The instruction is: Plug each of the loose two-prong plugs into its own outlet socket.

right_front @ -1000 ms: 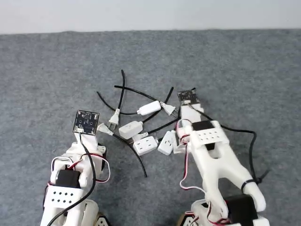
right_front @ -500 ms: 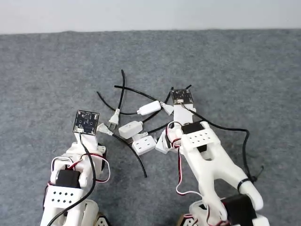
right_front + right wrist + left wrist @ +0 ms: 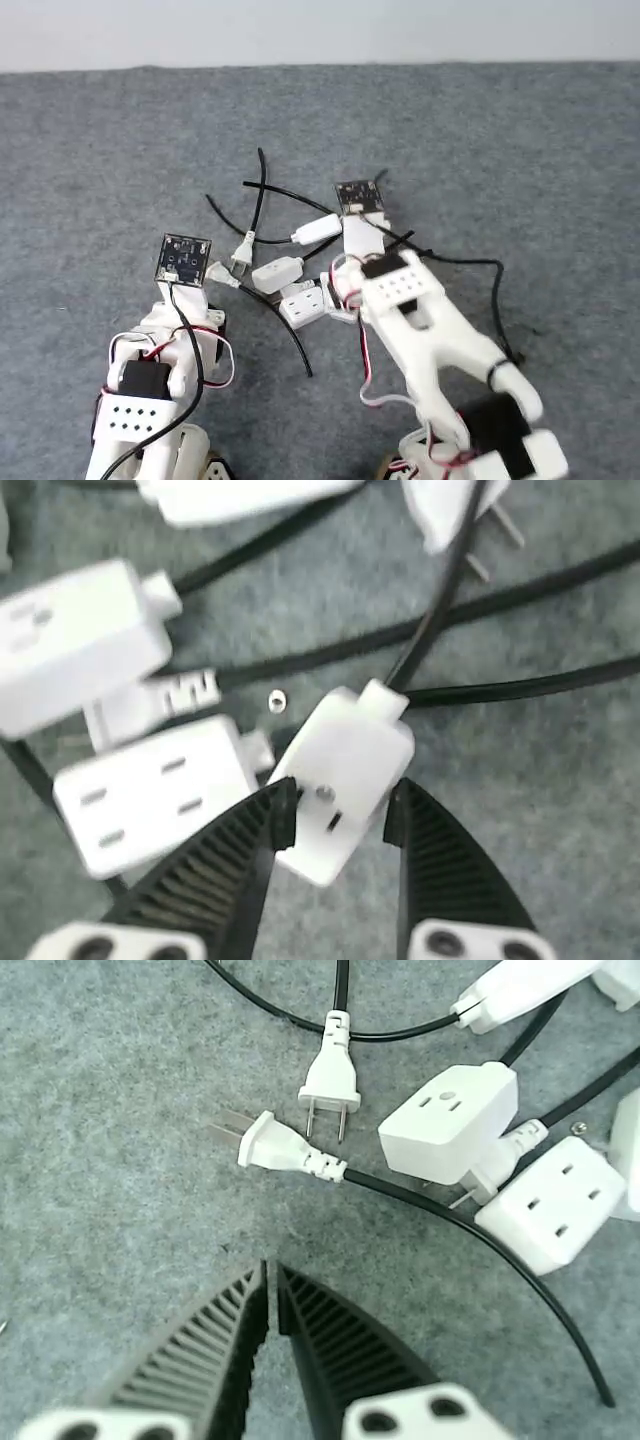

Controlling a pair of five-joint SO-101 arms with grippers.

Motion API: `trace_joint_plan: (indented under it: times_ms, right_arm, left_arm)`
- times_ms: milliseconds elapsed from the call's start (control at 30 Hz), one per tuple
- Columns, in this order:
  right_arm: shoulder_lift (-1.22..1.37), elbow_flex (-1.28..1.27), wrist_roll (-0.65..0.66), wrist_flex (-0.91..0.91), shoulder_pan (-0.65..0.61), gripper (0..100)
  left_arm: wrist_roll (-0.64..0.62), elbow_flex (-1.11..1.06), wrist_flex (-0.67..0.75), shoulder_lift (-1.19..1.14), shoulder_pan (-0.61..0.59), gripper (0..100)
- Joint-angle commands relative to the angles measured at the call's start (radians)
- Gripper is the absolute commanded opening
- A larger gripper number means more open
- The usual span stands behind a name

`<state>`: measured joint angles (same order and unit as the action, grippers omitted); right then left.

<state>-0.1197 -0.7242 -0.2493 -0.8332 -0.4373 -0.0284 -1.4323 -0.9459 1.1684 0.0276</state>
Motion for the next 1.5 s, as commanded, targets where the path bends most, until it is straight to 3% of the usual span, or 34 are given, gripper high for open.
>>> trace_joint_plan:
  times_ms: [0,200,367,467,633,733,867,1067,1300,1467]
  right_arm:
    - [0.084,0.112,-0.011,-0.054,-0.015,16.2]
    - [0.125,0.150,0.032,-0.084,-0.038,16.5]
    - [0.125,0.150,0.055,-0.093,-0.071,24.2]
    - [0.125,0.152,0.058,-0.090,-0.074,18.8]
    - [0.117,0.147,0.068,-0.073,-0.101,0.6]
    - [0.111,0.150,0.103,-0.102,-0.094,0.9]
    - [0.033,0.152,0.180,-0.205,-0.033,0.9]
    - [-0.154,0.138,0.368,-0.417,0.165,0.9]
    - [-0.177,0.009,0.508,-0.351,0.213,2.5]
    - [-0.064,-0.035,0.565,-0.298,0.219,13.9]
  left_arm:
    - [0.008,0.013,0.017,0.011,0.008,2]
    - [0.008,0.013,0.017,0.011,0.008,2]
    - [0.008,0.013,0.015,0.011,0.008,2]
    - [0.008,0.013,0.015,0.011,0.008,2]
    - [0.008,0.013,0.015,0.011,0.008,2]
    - [0.008,0.013,0.015,0.011,0.008,2]
    - [0.008,0.013,0.015,0.011,0.008,2]
    - [0.008,0.013,0.015,0.011,0.008,2]
    - [0.008,0.013,0.015,0.011,0.006,2]
    - [0.009,0.013,0.015,0.011,0.006,2]
